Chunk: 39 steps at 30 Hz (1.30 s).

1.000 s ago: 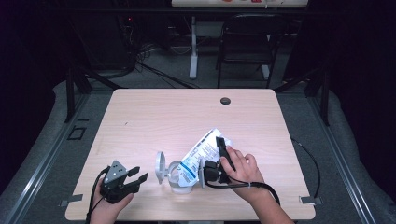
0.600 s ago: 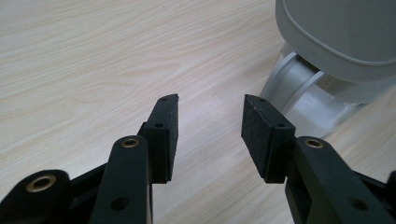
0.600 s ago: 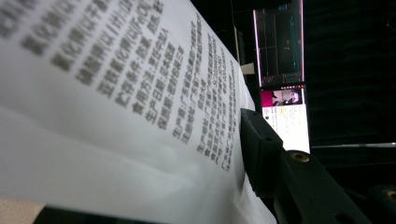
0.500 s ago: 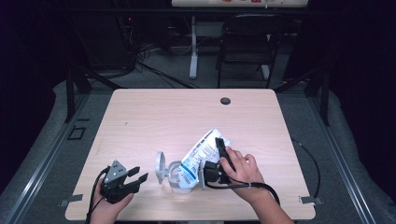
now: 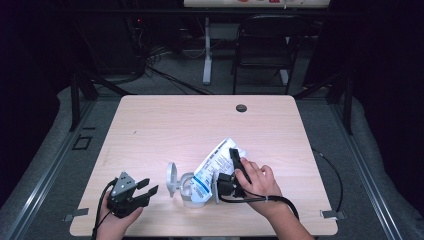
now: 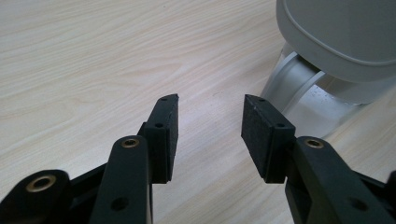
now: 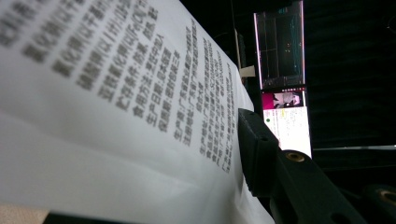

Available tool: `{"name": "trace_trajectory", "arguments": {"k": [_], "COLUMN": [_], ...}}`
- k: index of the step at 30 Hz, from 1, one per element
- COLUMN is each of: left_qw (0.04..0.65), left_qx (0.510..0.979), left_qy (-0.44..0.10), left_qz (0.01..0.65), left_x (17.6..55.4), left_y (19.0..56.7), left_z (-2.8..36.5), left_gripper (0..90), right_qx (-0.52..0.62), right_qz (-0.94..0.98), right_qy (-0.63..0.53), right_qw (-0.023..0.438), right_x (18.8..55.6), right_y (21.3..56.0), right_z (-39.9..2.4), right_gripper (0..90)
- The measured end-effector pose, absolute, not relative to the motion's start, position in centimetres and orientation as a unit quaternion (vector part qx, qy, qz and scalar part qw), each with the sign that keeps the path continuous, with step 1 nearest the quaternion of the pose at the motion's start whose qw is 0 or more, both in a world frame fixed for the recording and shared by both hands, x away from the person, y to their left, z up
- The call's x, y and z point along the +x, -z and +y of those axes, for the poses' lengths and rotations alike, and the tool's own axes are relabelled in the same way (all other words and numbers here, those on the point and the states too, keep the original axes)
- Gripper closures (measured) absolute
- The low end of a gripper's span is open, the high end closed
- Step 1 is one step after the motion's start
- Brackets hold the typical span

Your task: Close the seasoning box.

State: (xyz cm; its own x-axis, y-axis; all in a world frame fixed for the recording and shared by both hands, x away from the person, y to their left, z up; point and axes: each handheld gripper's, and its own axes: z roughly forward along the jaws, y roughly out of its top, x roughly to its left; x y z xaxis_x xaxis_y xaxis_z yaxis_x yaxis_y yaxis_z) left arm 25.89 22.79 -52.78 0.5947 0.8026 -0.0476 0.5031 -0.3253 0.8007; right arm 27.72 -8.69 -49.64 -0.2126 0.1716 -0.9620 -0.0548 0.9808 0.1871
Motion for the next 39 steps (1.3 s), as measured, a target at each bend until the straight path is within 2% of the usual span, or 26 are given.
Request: {"name": "trace_trajectory", "arguments": {"k": [39], "left_qw": [0.412], "left_qx": [0.793], "left_qy": [-0.184], "left_qz": [0.41], "left_x": [25.88], "left_y": [52.72], "left_z": [22.84], "left_gripper": [56.6], "right_qx": [0.022], "right_qz": [0.77], "right_qy": [-0.094], "right_qw": [0.631], "right_x": [27.47], "right_y": [49.16], "right_z": [-8.33], "right_gripper": [72.1]}}
